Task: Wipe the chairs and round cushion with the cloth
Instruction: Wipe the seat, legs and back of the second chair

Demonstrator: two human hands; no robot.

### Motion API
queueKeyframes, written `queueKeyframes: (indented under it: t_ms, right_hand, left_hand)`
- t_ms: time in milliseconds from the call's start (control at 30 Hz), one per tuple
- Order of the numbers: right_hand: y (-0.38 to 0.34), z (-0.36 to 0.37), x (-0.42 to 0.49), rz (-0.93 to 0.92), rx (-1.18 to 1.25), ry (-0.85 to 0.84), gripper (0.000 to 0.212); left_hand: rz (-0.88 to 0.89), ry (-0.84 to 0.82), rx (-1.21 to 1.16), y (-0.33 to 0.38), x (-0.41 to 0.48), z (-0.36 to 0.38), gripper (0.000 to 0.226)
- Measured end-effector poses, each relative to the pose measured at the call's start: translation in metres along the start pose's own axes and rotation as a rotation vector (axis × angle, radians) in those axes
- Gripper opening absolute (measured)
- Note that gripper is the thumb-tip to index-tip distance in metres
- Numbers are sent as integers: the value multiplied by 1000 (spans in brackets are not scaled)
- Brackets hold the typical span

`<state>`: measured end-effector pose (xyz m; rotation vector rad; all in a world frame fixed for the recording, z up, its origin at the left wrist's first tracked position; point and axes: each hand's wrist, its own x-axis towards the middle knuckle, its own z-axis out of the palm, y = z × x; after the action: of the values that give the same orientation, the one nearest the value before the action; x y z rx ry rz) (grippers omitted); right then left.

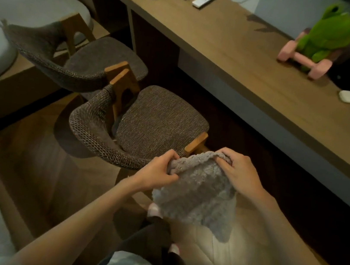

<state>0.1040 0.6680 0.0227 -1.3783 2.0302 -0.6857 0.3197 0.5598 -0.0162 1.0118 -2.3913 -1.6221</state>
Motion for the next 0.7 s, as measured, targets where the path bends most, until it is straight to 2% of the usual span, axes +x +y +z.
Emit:
queueKeyframes:
  t_ms: [133,300,433,500,633,700]
  right_hand:
    - [8,2,51,26,-2,-66,14]
    - [-6,-6,130,-22,-9,-155,15]
    - [-19,-12,197,-55,-72,-166,22]
    - [-26,-11,228,-77,-111,-171,24]
    - [-31,-1,290,-127,-173,-245,24]
    - [-27,7,324,-161,-207,-311,24]
  left_hand:
    - [7,49,39,-12,26,-28,24]
    - [-104,150,-70,-23,75,-74,16]
    - [-167,338,-106,-27,120,-109,8]
    - [-153,434,-135,-28,137,-122,12]
    - [-189,502,-166,-44,169,-146,6]
    - [-268,533,-195,-63,183,-156,14]
